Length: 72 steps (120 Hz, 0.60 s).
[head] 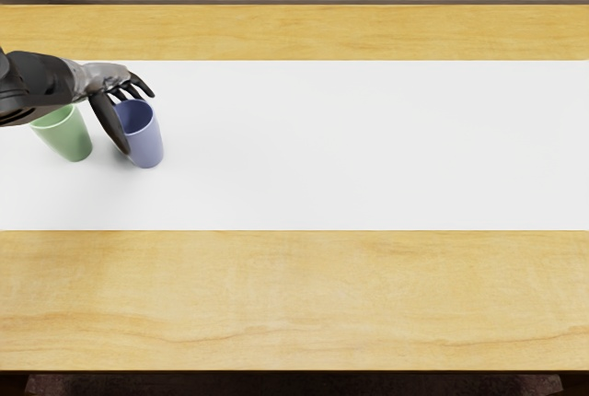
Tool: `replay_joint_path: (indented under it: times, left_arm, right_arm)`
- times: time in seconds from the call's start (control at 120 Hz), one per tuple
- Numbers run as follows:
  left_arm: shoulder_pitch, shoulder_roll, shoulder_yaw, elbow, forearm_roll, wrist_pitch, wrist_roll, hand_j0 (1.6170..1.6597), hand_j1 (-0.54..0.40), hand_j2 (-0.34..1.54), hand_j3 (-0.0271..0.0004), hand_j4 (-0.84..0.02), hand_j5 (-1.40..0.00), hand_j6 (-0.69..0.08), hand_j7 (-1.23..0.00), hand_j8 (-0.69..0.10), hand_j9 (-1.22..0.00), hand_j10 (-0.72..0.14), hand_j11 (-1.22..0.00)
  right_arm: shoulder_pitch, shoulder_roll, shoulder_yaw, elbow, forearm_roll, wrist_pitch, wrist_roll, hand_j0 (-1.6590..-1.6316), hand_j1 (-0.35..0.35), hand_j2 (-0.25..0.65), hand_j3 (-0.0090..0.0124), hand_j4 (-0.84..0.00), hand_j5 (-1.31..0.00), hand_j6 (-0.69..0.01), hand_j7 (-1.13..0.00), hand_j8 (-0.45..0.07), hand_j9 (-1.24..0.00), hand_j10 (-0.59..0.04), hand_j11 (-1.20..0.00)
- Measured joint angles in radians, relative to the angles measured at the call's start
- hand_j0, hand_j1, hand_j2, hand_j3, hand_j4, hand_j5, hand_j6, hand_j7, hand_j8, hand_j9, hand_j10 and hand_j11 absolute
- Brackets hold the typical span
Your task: Pick up cup and place in cup with left hand
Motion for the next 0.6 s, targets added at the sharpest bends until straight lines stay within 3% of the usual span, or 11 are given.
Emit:
replay_joint_path:
  times: [0.375,0.6]
  left_arm:
    - [0.002,-0.017,0.000,0.039,0.000,0.002,0.000,1.6580,-0.094,0.08,0.0000,-0.375,-0.48,-0.375,-0.48,-0.375,-0.48,-0.374,-0.48]
    - [0.003,-0.014,0.000,0.041,-0.002,0.002,0.000,1.6559,-0.104,0.03,0.0000,-0.426,-0.56,-0.328,-0.56,-0.338,-0.56,-0.422,-0.56]
  right_arm:
    - [0.002,0.000,0.000,0.000,0.000,0.000,0.000,-1.6581,-0.349,0.000,0.0000,0.000,0.00,0.000,0.00,0.000,0.00,0.000,0.00]
    - [0.003,0.000,0.000,0.000,0.000,0.000,0.000,-1.6581,-0.349,0.000,0.0000,0.000,0.00,0.000,0.00,0.000,0.00,0.000,0.00]
